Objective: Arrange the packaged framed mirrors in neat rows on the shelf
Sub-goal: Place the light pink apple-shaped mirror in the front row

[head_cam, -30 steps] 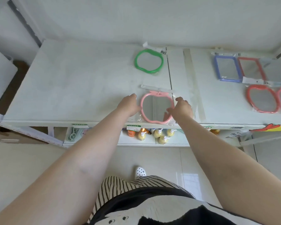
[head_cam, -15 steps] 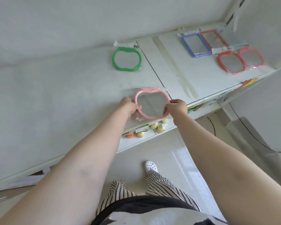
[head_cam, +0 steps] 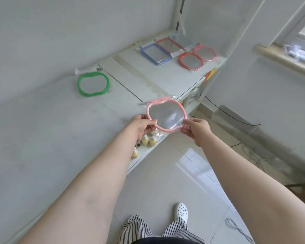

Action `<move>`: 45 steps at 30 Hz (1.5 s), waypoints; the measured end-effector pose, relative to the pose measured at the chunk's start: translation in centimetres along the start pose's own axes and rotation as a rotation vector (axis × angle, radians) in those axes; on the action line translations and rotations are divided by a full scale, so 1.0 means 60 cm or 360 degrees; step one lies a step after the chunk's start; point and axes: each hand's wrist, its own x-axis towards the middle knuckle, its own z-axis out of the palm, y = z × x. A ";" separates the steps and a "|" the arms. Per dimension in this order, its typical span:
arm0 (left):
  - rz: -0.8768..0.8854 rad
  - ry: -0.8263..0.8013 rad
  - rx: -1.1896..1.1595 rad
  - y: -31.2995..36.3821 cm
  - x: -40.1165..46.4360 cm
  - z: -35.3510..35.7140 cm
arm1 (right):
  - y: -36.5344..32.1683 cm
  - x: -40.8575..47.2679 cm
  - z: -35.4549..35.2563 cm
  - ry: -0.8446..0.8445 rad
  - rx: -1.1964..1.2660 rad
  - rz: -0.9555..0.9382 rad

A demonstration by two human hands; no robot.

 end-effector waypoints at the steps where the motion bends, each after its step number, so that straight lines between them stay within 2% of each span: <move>1: -0.0014 -0.0046 0.0038 0.001 0.002 0.019 | -0.004 0.001 -0.023 0.0000 0.0005 -0.0008; 4: -0.0050 -0.0156 0.0141 0.004 0.012 0.085 | -0.013 0.011 -0.090 0.0033 0.0086 -0.0004; 6: -0.0079 -0.0137 0.0114 0.004 0.026 0.130 | -0.021 0.024 -0.134 0.0070 0.0106 -0.0004; 14: 0.0019 0.0210 -0.0075 0.004 0.069 0.296 | -0.076 0.093 -0.274 -0.0021 -0.0011 -0.0009; 19: 0.0052 0.0388 -0.0199 0.019 0.087 0.331 | -0.108 0.131 -0.303 -0.0123 -0.0085 0.0035; 31: 0.0136 0.0730 -0.0151 0.123 0.211 0.310 | -0.204 0.276 -0.215 -0.0295 -0.0299 0.0007; 39: 0.0134 0.0861 -0.0059 0.224 0.321 0.309 | -0.292 0.386 -0.142 -0.0260 -0.0369 -0.0030; 45: 0.0060 0.1015 -0.0059 0.266 0.388 0.295 | -0.334 0.457 -0.096 -0.0256 -0.0643 -0.0031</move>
